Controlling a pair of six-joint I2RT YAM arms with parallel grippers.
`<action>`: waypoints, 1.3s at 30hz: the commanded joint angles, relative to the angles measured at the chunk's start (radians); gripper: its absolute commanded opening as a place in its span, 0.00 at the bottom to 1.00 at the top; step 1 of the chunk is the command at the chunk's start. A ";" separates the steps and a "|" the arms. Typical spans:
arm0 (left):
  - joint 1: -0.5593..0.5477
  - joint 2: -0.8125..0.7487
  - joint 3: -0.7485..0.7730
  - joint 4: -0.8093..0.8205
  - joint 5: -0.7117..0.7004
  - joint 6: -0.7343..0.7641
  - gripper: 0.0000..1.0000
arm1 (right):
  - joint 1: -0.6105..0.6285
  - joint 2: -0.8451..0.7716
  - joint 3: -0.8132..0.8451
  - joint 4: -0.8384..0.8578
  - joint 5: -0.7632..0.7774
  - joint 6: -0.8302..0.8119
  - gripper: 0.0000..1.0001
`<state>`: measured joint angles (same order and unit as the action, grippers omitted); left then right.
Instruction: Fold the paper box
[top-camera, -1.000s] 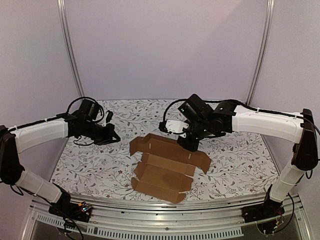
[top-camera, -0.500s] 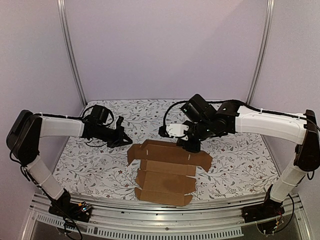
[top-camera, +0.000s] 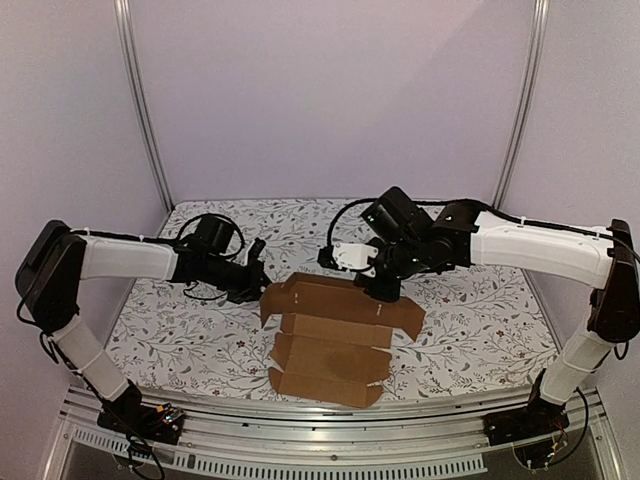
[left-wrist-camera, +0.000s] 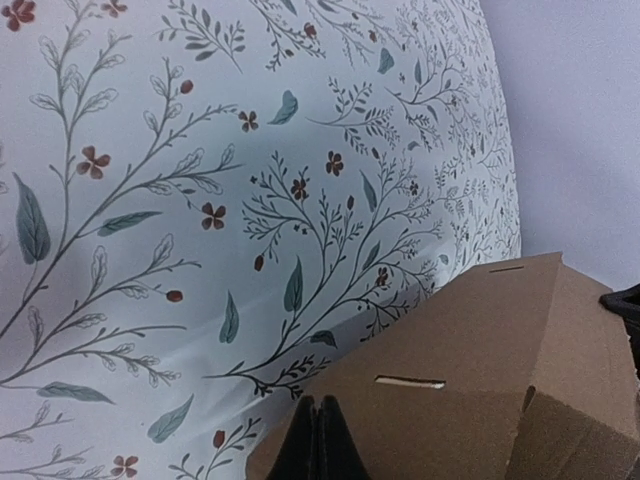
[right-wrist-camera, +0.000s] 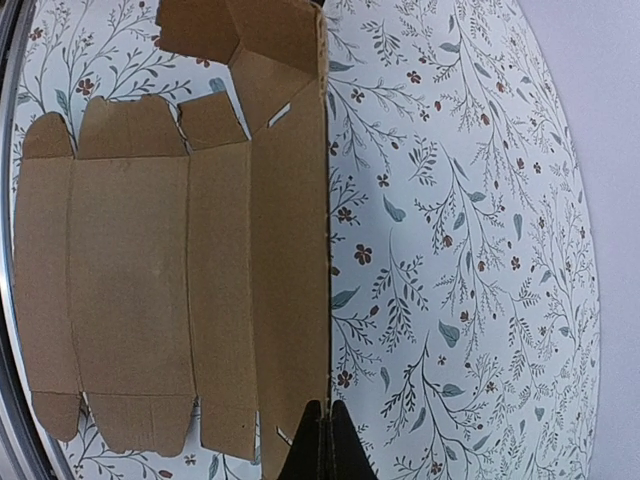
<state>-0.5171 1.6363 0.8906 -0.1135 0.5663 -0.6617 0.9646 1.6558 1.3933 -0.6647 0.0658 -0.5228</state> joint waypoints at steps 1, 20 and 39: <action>-0.031 -0.025 -0.023 -0.014 -0.018 -0.014 0.00 | -0.006 0.007 -0.010 0.018 0.037 0.022 0.00; -0.132 -0.037 -0.018 -0.015 -0.068 -0.058 0.00 | 0.002 0.028 -0.011 0.031 0.119 0.114 0.00; -0.163 -0.007 -0.062 0.060 -0.085 -0.091 0.00 | 0.075 -0.008 -0.173 0.152 0.231 0.106 0.00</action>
<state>-0.6594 1.6108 0.8505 -0.0902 0.4850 -0.7395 1.0199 1.6638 1.2423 -0.5579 0.2546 -0.4236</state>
